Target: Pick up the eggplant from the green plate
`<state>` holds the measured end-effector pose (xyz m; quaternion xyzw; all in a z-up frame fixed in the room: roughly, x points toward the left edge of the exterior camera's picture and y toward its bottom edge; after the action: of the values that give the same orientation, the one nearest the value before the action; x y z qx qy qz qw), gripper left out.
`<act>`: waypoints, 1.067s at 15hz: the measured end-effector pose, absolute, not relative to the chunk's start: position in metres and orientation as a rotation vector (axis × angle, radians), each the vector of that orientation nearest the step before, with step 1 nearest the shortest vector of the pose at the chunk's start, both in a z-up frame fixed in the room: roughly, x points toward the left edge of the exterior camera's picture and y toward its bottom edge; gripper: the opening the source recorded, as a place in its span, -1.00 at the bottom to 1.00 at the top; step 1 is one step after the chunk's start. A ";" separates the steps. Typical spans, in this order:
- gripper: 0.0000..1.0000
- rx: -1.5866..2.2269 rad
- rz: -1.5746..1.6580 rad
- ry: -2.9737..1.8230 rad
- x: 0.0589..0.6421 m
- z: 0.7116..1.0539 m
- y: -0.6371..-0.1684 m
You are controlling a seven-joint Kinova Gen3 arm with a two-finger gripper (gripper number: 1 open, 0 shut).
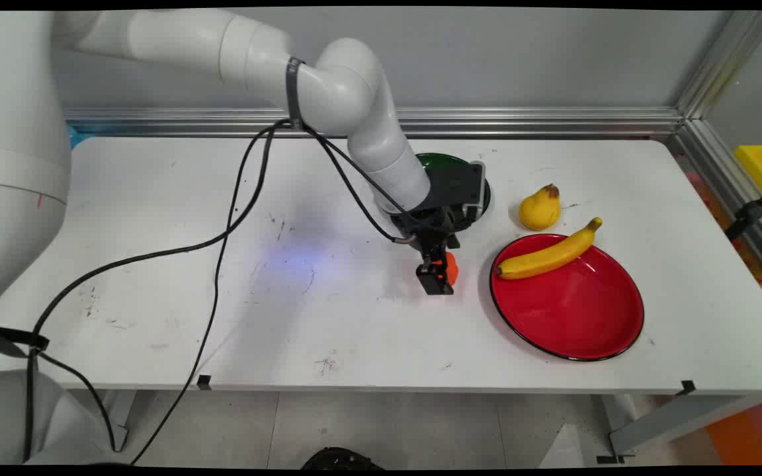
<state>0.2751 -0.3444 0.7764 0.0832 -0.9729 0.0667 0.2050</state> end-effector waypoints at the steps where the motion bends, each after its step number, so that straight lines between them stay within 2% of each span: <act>1: 1.00 0.228 0.187 -2.710 0.276 0.779 -0.343; 7: 1.00 0.245 0.188 -2.689 0.300 0.819 -0.326; 10: 1.00 0.324 0.201 -2.664 0.322 0.851 -0.317; 16: 1.00 0.528 0.255 -2.594 0.363 0.892 -0.316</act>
<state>0.3631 -0.3163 0.8923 0.1927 -0.9472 0.0931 0.2388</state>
